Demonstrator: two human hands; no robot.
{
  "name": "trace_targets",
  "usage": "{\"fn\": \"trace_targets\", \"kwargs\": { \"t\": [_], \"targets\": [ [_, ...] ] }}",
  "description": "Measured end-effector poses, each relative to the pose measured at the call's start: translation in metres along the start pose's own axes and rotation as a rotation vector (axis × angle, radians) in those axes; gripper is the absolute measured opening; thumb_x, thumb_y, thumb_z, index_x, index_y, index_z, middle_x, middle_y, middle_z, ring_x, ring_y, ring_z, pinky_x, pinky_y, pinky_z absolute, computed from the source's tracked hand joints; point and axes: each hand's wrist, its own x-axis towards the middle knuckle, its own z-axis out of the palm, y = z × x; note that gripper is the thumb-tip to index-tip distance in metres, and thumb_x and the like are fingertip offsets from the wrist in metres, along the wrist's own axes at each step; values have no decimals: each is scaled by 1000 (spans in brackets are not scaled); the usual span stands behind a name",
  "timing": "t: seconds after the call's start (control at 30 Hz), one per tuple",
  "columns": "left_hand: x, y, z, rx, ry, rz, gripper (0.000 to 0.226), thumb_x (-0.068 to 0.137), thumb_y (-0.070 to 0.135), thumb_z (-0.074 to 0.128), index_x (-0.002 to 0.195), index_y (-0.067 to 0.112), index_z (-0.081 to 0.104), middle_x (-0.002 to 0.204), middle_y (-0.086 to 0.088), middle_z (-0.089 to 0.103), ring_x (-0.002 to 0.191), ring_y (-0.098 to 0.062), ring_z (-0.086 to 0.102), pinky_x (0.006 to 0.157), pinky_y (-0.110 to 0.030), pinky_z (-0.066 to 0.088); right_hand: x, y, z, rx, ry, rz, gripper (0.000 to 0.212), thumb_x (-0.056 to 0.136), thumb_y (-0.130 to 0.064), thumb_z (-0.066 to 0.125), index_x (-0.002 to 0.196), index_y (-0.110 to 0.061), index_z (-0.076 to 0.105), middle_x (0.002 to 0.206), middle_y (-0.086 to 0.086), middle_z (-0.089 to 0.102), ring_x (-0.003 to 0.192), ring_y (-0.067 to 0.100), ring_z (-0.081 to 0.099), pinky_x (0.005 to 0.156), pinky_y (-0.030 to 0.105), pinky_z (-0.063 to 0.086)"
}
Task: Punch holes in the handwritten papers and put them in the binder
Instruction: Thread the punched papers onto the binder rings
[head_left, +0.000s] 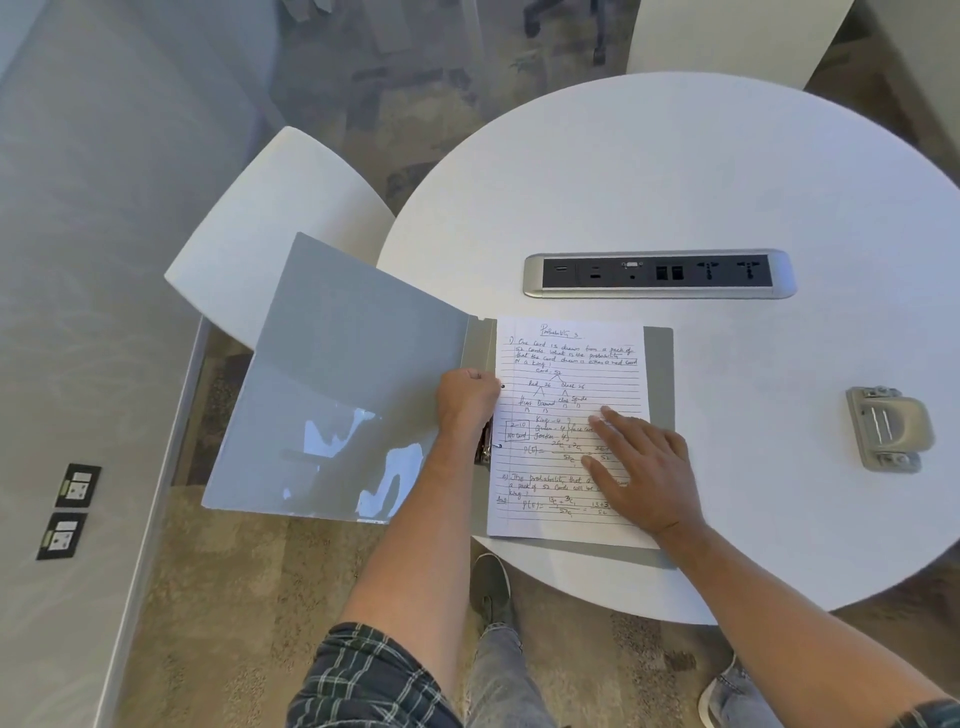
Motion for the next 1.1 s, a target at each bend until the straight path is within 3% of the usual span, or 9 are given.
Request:
{"fn": "trace_targets", "kwargs": {
  "t": [0.1, 0.2, 0.3, 0.5, 0.63, 0.73, 0.87, 0.97, 1.1],
  "targets": [
    [2, 2, -2, 45, -28, 18, 12, 79, 9, 66, 73, 19, 65, 70, -5, 58, 63, -20, 48, 60, -32, 42, 7, -10, -1, -31, 10, 81, 46, 94, -46, 56, 131, -20, 67, 134, 0, 65, 115, 27, 63, 96, 43, 42],
    [6, 3, -4, 59, -50, -8, 10, 76, 9, 66, 73, 18, 65, 70, -5, 60, 64, -19, 51, 61, -31, 40, 23, -22, -5, -15, -28, 350, 58, 93, -47, 63, 142, -17, 54, 144, 4, 55, 129, 29, 50, 104, 44, 38],
    [5, 4, -7, 19, -103, -12, 13, 82, 7, 68, 72, 15, 67, 75, -6, 66, 66, -21, 56, 60, -27, 42, 40, -30, -12, 80, -26, 584, 66, 92, -45, 65, 145, -10, 48, 144, 10, 52, 129, 32, 47, 105, 45, 38],
    [6, 3, -7, -81, -143, -62, 8, 83, 3, 67, 77, 8, 70, 80, -13, 75, 65, -24, 64, 64, -34, 54, 52, -32, -18, 38, -66, 607, 69, 90, -45, 65, 146, -9, 46, 136, 13, 54, 123, 34, 51, 101, 45, 43],
    [7, 4, -7, -115, -137, -91, 8, 82, 1, 64, 84, 6, 71, 80, -12, 77, 61, -22, 67, 59, -31, 51, 52, -34, -21, 14, -70, 607, 67, 89, -46, 65, 143, -12, 48, 132, 11, 56, 122, 33, 51, 100, 45, 42],
    [7, 0, -5, -147, -131, -80, 9, 80, 0, 65, 82, 6, 72, 75, -10, 76, 62, -25, 67, 64, -36, 58, 65, -47, -24, 119, -18, 457, 57, 92, -39, 66, 143, -18, 51, 133, 6, 60, 126, 28, 50, 108, 43, 40],
    [5, -5, -4, -226, -142, -44, 12, 88, 0, 69, 82, 9, 72, 70, -7, 73, 56, -17, 66, 55, -26, 59, 109, -76, -21, 259, -109, 94, 38, 98, -24, 63, 136, -26, 64, 136, 1, 62, 126, 25, 54, 107, 44, 43],
    [5, -8, -4, -243, -150, -5, 19, 89, -3, 68, 78, 13, 71, 61, -1, 69, 49, -12, 61, 45, -19, 48, 138, -92, -18, 110, -284, -55, 44, 97, -16, 59, 135, -34, 65, 147, -3, 54, 131, 24, 50, 106, 42, 41],
    [3, -10, -3, -229, -136, 25, 24, 88, 0, 70, 70, 16, 70, 55, 4, 67, 48, -11, 60, 51, -21, 49, 157, -96, -19, -136, -433, -212, 52, 91, -14, 59, 136, -40, 62, 151, 0, 45, 133, 25, 43, 108, 41, 38]
  ]
}}
